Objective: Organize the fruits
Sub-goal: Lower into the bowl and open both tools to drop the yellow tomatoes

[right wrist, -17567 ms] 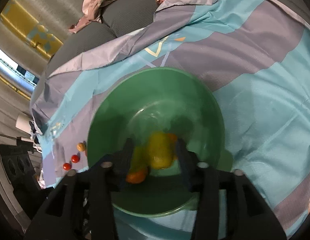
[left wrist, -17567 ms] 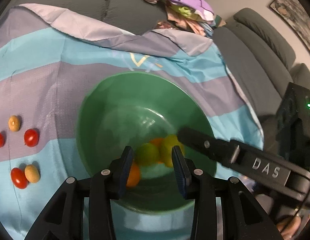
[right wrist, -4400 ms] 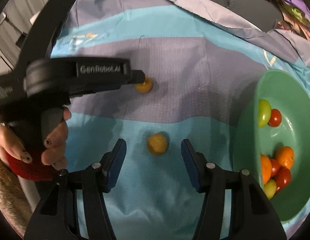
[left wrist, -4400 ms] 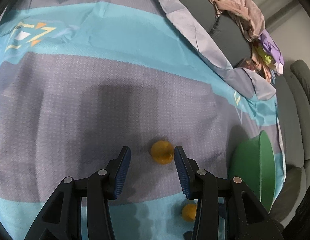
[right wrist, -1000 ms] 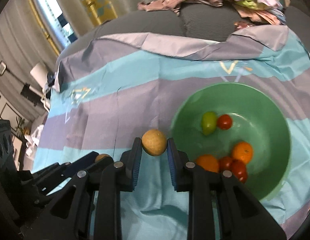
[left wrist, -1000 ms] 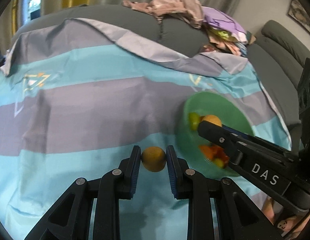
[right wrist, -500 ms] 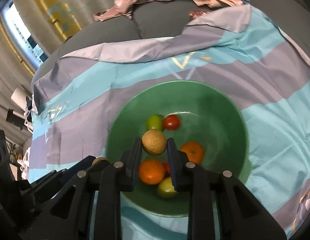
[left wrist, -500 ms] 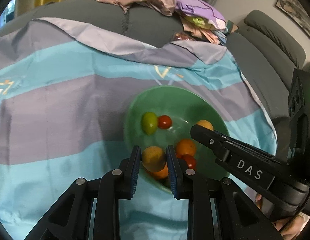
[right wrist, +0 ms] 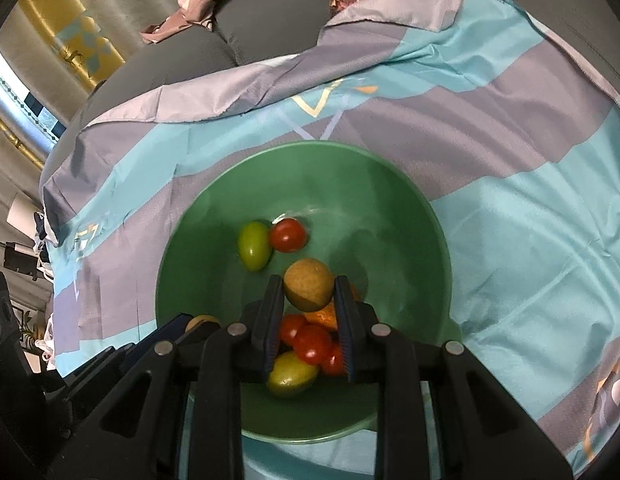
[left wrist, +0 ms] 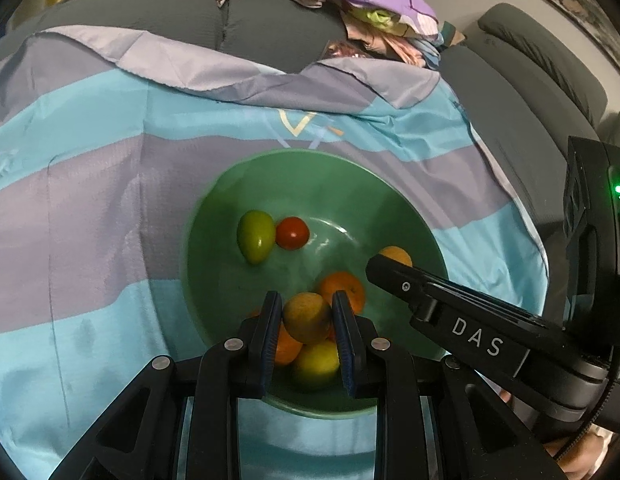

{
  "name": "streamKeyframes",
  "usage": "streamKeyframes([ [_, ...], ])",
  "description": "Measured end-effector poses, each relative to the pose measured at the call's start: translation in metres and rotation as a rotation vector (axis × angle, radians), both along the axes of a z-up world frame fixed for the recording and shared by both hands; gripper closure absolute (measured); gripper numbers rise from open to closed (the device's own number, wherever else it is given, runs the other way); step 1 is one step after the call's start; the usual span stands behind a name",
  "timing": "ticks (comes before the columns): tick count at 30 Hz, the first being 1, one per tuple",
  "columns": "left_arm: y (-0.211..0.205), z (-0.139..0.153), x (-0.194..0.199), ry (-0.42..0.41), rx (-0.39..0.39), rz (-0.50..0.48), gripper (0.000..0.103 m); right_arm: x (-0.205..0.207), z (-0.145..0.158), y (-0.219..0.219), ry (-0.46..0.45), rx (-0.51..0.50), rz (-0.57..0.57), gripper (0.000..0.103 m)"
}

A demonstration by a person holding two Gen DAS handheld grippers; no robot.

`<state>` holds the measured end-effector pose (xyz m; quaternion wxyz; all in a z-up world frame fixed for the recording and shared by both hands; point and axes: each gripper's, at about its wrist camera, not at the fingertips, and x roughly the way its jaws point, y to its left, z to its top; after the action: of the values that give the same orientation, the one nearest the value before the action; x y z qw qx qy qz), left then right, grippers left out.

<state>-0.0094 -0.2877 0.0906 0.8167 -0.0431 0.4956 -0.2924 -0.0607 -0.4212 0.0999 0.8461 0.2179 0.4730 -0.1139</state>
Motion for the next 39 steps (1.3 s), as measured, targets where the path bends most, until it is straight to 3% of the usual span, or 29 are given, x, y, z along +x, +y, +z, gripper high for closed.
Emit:
streamKeyframes([
  [39, -0.003, -0.012, 0.004, 0.040, 0.004, 0.011, 0.077, 0.002, -0.011, -0.008, 0.042, 0.035, -0.022, 0.076],
])
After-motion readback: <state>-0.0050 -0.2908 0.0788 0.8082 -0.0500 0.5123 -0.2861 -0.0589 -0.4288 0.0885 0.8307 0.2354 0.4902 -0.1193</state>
